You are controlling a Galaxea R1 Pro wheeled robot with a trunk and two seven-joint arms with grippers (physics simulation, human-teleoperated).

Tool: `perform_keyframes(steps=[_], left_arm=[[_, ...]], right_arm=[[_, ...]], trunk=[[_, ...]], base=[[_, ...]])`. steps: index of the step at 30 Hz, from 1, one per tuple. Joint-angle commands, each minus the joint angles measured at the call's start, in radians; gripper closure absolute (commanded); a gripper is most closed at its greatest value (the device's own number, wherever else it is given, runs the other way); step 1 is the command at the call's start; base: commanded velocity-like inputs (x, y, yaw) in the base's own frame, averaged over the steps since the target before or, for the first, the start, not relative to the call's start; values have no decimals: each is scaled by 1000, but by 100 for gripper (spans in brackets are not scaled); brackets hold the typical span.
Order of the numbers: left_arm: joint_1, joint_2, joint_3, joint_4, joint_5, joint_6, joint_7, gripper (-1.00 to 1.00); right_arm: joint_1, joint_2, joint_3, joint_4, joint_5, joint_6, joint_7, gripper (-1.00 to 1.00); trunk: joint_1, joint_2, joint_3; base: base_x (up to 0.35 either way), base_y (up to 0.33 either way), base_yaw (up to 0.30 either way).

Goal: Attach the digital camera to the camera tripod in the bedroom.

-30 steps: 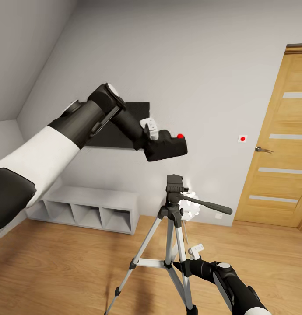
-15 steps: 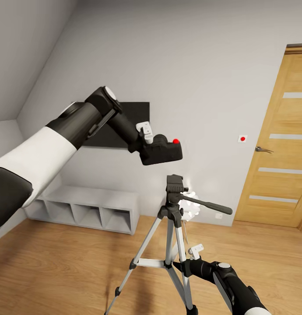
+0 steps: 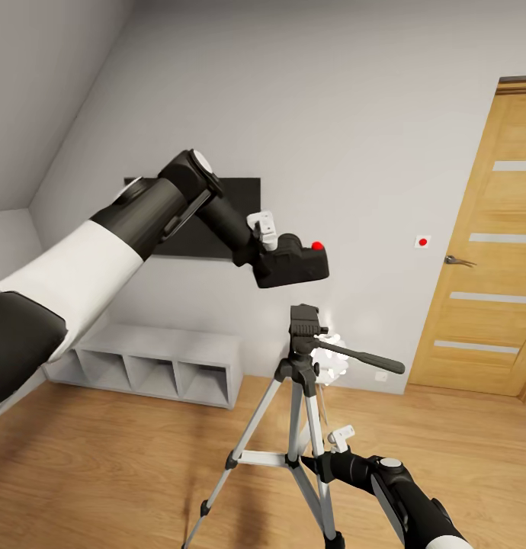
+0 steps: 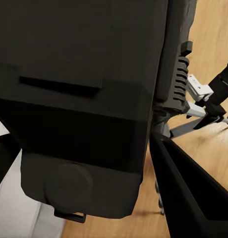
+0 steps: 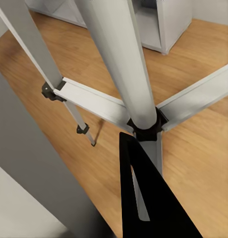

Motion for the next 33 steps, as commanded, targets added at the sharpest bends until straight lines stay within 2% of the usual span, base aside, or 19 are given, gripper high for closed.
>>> perform_keyframes(steps=[1,3,14,25,29,33], left_arm=[[-1,-5,1,2,-9,8,-8,100],[-1,-31,4,0,-9,6,6,100],[0,-50,3,9,0,7,119,100],[0,-63,-4,15,6,8,128,100],[0,-63,-9,34,62,5,118,100],[0,-63,-10,35,71,4,117,100]], right_arm=[[1,0,1,20,59,-3,-20,100],[1,0,1,20,61,-3,-20,100],[1,0,1,21,61,-3,-20,100],[1,0,1,21,61,-3,-20,100],[1,0,1,21,61,-2,-20,100],[1,0,1,21,61,-2,-20,100]], trunk=[[1,0,-1],[1,0,-1],[1,0,-1],[1,0,-1],[1,0,-1],[1,0,-1]], base=[[0,0,0],[0,0,0],[0,0,0],[0,0,0],[0,0,0],[0,0,0]])
